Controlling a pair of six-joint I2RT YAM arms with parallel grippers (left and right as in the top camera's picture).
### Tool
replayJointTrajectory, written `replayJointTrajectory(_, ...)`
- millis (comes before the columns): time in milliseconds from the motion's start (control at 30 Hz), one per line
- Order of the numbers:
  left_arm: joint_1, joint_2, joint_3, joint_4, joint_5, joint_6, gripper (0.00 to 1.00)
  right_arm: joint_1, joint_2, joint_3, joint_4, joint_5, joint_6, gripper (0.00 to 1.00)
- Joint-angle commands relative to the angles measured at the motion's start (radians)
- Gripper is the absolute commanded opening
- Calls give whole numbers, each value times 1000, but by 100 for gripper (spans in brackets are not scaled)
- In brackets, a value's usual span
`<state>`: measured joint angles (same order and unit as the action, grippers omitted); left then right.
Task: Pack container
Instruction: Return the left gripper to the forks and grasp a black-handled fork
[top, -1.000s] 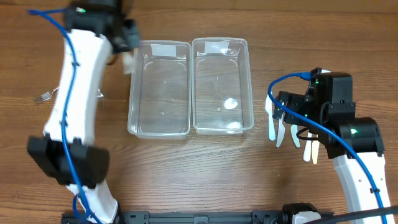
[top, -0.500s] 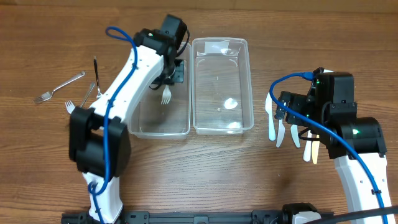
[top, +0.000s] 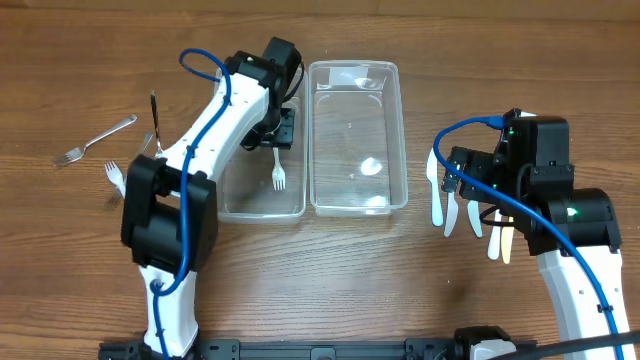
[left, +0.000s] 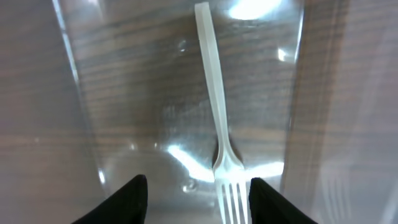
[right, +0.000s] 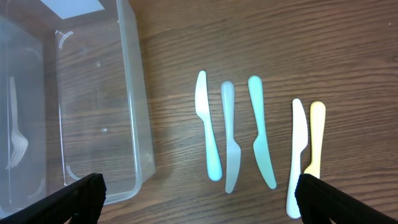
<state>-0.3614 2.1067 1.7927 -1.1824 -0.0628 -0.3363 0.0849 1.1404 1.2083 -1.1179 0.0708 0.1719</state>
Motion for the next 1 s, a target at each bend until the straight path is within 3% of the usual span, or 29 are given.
replayJointTrajectory(0,46,-274,81,-41,-37,-32,58,-2,0,31,4,14,6,100)
replayJointTrajectory(167,172,-582,78,-175,-143,-125,66,-2,0,31,8,14,3,100)
replayJointTrajectory(267,313,-734,26,-232,-149,-89,85,-2,0,31,8,14,3,100)
replayJointTrajectory(333,405,-768,-44,-218,-89,25,94,-2,0,31,9,14,3,100)
replayJointTrajectory(467,565,-685,-186,-84,31,169,97,-2,0,31,5,14,3,100)
replayJointTrajectory(600,657,-521,-193,50,116,214,96,-2,0,31,2,14,3,100)
replayJointTrajectory(767,642,-255,-193,207,120,235,94,-2,0,31,2,14,3,100)
replayJointTrajectory(967,579,-90,-193,343,141,235,92,-2,0,31,2,14,3,100)
